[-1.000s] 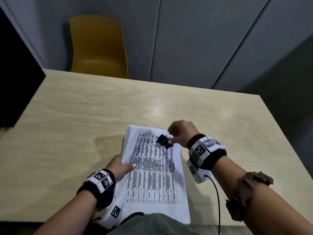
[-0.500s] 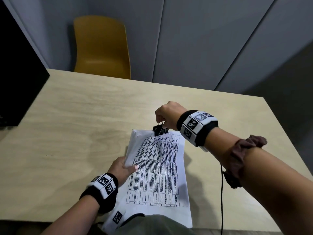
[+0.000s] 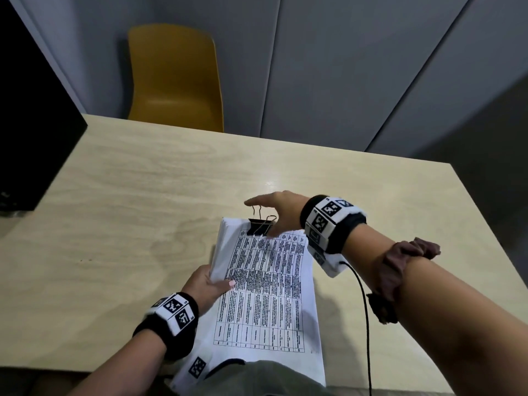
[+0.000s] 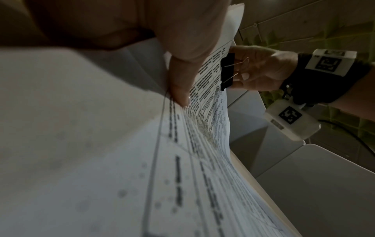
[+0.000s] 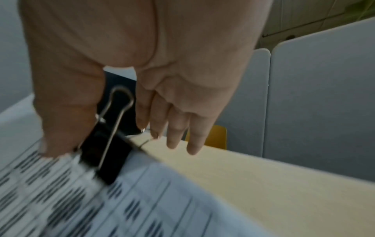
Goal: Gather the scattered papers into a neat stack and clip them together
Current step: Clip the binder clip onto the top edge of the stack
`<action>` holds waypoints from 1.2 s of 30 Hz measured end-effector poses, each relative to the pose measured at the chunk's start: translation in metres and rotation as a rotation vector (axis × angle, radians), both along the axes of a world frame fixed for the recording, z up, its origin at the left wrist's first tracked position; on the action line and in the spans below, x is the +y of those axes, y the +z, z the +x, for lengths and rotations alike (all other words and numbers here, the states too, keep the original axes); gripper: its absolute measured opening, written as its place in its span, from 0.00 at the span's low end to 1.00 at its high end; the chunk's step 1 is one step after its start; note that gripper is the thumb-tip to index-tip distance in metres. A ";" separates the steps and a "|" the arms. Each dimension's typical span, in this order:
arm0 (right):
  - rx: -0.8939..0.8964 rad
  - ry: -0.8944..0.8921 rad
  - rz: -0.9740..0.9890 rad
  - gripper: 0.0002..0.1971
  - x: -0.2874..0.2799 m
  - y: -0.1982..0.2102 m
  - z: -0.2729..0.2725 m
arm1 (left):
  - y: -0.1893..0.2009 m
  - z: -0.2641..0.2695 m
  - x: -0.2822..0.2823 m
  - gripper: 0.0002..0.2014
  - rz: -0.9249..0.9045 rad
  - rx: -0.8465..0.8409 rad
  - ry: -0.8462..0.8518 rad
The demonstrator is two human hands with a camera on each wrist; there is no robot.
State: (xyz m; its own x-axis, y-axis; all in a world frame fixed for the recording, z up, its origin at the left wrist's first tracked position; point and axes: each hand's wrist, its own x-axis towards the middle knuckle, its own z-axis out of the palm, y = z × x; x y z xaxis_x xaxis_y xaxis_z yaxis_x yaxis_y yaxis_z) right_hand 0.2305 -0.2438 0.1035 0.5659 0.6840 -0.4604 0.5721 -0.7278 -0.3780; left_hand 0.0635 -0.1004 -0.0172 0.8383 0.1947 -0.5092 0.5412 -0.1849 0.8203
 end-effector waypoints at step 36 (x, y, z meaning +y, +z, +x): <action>0.018 -0.306 0.550 0.13 -0.015 -0.058 -0.028 | -0.013 0.007 0.014 0.09 -0.140 -0.036 -0.024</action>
